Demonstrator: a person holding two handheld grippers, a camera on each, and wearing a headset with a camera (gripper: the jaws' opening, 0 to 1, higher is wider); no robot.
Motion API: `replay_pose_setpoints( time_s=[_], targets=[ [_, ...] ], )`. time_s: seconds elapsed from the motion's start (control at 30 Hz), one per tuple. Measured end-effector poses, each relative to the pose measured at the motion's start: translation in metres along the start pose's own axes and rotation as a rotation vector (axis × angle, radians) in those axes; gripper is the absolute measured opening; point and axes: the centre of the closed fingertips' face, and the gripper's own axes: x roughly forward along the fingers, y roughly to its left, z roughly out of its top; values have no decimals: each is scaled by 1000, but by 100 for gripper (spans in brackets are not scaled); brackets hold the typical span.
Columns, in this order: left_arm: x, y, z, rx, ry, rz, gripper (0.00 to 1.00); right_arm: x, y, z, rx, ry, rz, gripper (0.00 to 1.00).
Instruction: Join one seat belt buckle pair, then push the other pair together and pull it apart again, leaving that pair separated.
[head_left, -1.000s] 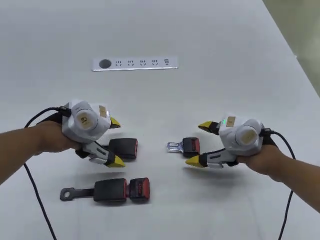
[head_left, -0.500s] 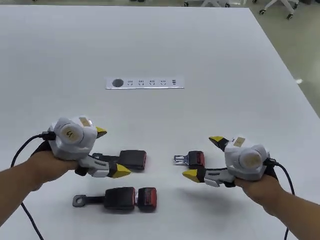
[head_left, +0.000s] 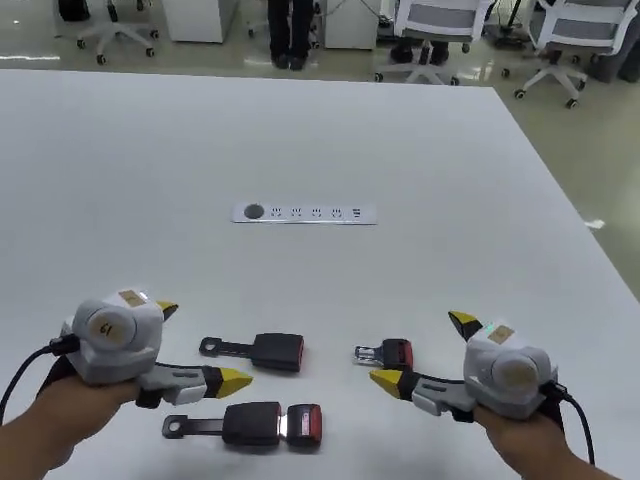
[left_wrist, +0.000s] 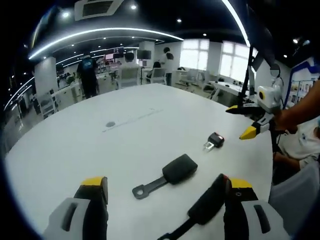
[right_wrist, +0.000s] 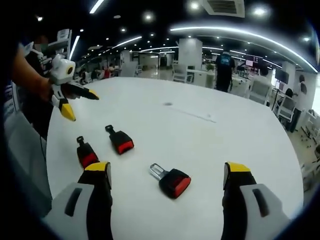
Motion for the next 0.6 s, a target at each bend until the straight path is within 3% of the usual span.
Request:
replay_pose_setpoints(
  time_s=[0.2,0.33,0.4,0.53,0.6],
  targets=[
    [-31,-15,-11,-34,-35,23,100,-20,17,-5,13,-14,-27,94],
    [-50,-15,-18,-58,-57,39,100,-35,31,-9,19,-21,-33,97],
    [-59,-20,-21,-66,-66,44,100,-42,37,-7,14,-36,-36,97],
    [-72,-33,-29,-64,-77,33,100,-52,45,-7,25,-51,-47,99],
    [-78,-34,-34,-53,-74,26,100,-58,52,-5,26,-71,-40,100]
  ],
)
